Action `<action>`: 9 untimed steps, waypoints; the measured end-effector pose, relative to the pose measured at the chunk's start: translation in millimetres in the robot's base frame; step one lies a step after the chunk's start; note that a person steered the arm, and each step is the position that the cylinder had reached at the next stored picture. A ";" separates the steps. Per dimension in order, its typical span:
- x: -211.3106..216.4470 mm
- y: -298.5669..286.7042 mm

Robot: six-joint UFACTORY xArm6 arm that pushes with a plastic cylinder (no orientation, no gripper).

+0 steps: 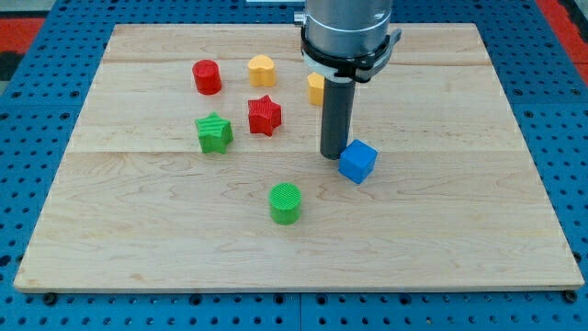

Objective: Place blue cube diagonally right to green circle

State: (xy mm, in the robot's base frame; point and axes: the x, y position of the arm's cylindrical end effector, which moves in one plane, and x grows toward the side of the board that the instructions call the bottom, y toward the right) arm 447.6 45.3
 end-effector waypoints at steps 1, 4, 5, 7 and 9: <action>-22.2 13.2; -7.8 66.9; 4.0 60.4; 16.6 42.4; 19.8 41.3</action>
State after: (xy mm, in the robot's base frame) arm 467.4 86.6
